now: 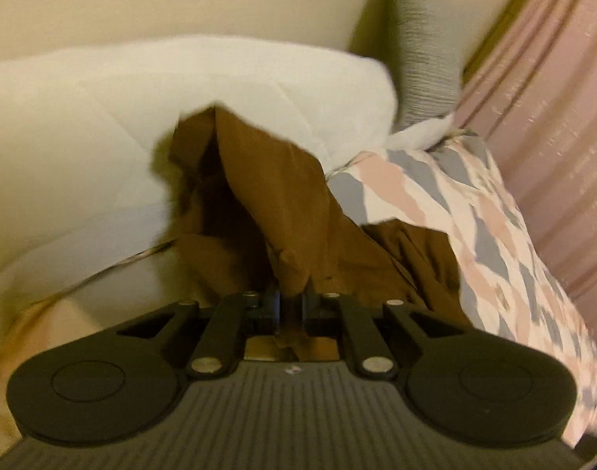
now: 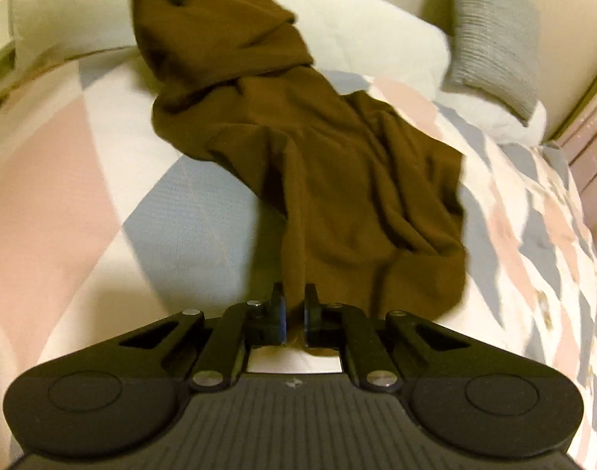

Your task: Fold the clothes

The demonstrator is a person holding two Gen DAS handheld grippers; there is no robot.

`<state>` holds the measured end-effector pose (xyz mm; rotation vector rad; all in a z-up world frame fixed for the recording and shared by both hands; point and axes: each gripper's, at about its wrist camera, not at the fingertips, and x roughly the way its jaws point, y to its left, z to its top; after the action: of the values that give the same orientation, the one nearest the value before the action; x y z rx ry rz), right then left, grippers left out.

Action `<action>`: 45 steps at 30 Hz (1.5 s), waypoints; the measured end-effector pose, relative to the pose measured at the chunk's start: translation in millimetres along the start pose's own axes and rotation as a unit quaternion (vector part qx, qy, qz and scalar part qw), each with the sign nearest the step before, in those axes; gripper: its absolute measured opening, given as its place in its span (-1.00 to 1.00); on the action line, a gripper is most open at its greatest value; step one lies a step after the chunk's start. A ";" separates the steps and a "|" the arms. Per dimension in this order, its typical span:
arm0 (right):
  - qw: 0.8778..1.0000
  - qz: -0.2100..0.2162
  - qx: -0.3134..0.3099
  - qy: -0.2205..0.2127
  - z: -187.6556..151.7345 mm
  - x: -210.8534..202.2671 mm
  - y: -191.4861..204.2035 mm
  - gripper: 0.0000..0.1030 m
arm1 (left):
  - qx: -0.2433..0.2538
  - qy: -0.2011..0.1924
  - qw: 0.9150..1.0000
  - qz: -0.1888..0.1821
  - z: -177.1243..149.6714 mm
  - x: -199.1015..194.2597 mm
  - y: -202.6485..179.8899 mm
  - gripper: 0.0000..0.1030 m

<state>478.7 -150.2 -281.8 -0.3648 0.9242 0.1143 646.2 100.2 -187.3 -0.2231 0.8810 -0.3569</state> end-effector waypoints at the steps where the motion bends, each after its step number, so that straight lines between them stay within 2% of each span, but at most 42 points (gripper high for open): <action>1: 1.000 0.003 -0.001 0.008 -10.6 -12.9 -3.1 -0.87 | 0.011 0.005 1.000 -0.001 -9.9 -17.6 1.0 -0.88; 4: 0.999 0.011 -0.017 0.038 -50.6 -54.3 -1.9 -0.87 | 0.016 0.039 0.999 0.000 -45.3 -60.7 10.9 -0.88; 6: 0.997 0.025 -0.023 0.068 -78.4 -78.0 4.0 -0.87 | 0.017 0.075 0.997 0.019 -77.8 -84.5 19.5 -0.88; 10: 0.990 0.053 -0.057 0.117 -126.6 -108.3 32.1 -0.87 | -0.004 0.154 0.987 0.049 -139.8 -117.1 38.5 -0.88; 12: 0.986 0.062 -0.076 0.136 -137.3 -111.1 47.1 -0.81 | -0.023 0.178 0.983 0.050 -161.8 -126.6 42.4 -0.87; 13: 0.984 0.072 -0.076 0.146 -137.5 -110.2 50.5 -0.62 | -0.027 0.185 0.981 0.052 -170.2 -129.8 42.8 -0.87; 14: 0.982 0.084 -0.075 0.149 -134.3 -110.3 53.0 -0.30 | -0.029 0.187 0.981 0.050 -175.3 -131.4 42.0 -0.85; 15: 0.981 0.094 -0.073 0.152 -130.9 -110.5 55.4 -0.07 | -0.035 0.184 0.981 0.050 -176.7 -132.0 41.8 -0.85; 16: 0.983 0.098 -0.072 0.135 -123.7 -113.9 55.1 0.23 | -0.041 0.181 0.981 0.050 -178.1 -132.6 41.6 -0.85; 17: 0.985 0.102 -0.070 0.118 -116.3 -117.2 54.6 0.29 | -0.047 0.178 0.982 0.050 -179.3 -133.1 41.4 -0.84; 20: 0.987 0.137 -0.020 0.078 -82.9 -116.9 44.1 0.29 | -0.055 0.165 0.984 0.026 -176.0 -134.7 39.3 -0.82; 21: 0.986 0.152 0.002 0.064 -70.7 -114.1 39.2 0.29 | -0.057 0.164 0.985 0.007 -174.6 -135.1 35.2 -0.82; 23: 0.986 0.167 -0.006 0.018 -48.1 -114.1 43.1 0.29 | -0.061 0.162 0.985 -0.026 -173.6 -139.2 29.0 -0.83; 24: 0.985 0.175 -0.011 -0.006 -36.9 -114.1 45.5 0.29 | -0.066 0.159 0.985 -0.031 -170.9 -141.4 27.7 -0.83; 26: 0.979 0.176 -0.084 -0.055 -19.2 -115.4 69.0 0.29 | -0.074 0.152 0.985 -0.041 -165.6 -145.8 25.3 -0.82; 28: 0.968 0.177 -0.158 -0.084 -8.9 -110.6 96.9 0.29 | -0.085 0.145 0.985 -0.039 -160.7 -149.1 32.1 -0.71; 29: 0.962 0.180 -0.186 -0.092 -7.2 -108.3 109.3 0.29 | -0.086 0.144 0.985 -0.028 -159.1 -150.1 37.4 -0.58; 30: 0.954 0.181 -0.215 -0.100 -5.4 -105.9 121.7 0.29 | -0.085 0.146 0.986 -0.014 -159.2 -150.0 41.9 -0.55; 33: 0.927 0.187 -0.300 -0.127 -2.3 -95.1 154.6 0.29 | -0.089 0.162 0.982 0.027 -163.7 -149.5 58.2 -0.52; 34: 0.914 0.187 -0.332 -0.138 -3.3 -91.2 165.7 0.29 | -0.096 0.165 0.981 0.031 -165.7 -150.1 63.4 -0.48; 36: 0.893 0.165 -0.387 -0.162 -4.6 -82.3 184.0 0.29 | -0.109 0.169 0.979 0.039 -168.7 -149.3 72.4 -0.45; 38: 0.873 0.109 -0.435 -0.192 -4.3 -71.9 199.7 0.29 | -0.117 0.171 0.977 0.043 -171.2 -148.3 78.8 -0.45; 41: 0.845 0.059 -0.489 -0.209 3.1 -47.8 209.9 0.33 | -0.122 0.172 0.977 0.043 -173.7 -145.8 83.2 -0.45; 42: 0.835 0.046 -0.508 -0.207 5.2 -37.5 213.6 0.31 | -0.124 0.173 0.976 0.043 -174.5 -144.9 84.5 -0.45; 43: 0.827 0.045 -0.522 -0.204 7.1 -29.9 214.5 0.04 | -0.126 0.173 0.976 0.042 -174.6 -143.6 85.5 -0.45; 44: 0.831 0.063 -0.517 -0.196 12.7 -26.5 212.4 -0.56 | -0.127 0.173 0.976 0.042 -173.4 -140.9 86.8 -0.45; 45: 0.851 0.095 -0.483 -0.182 25.9 -28.3 203.9 -0.88 | -0.125 0.171 0.976 0.044 -171.6 -140.9 87.3 -0.45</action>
<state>430.1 50.9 -297.8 -1.1421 0.4549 0.8257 448.0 228.3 -222.6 -0.3615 1.2735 -0.2026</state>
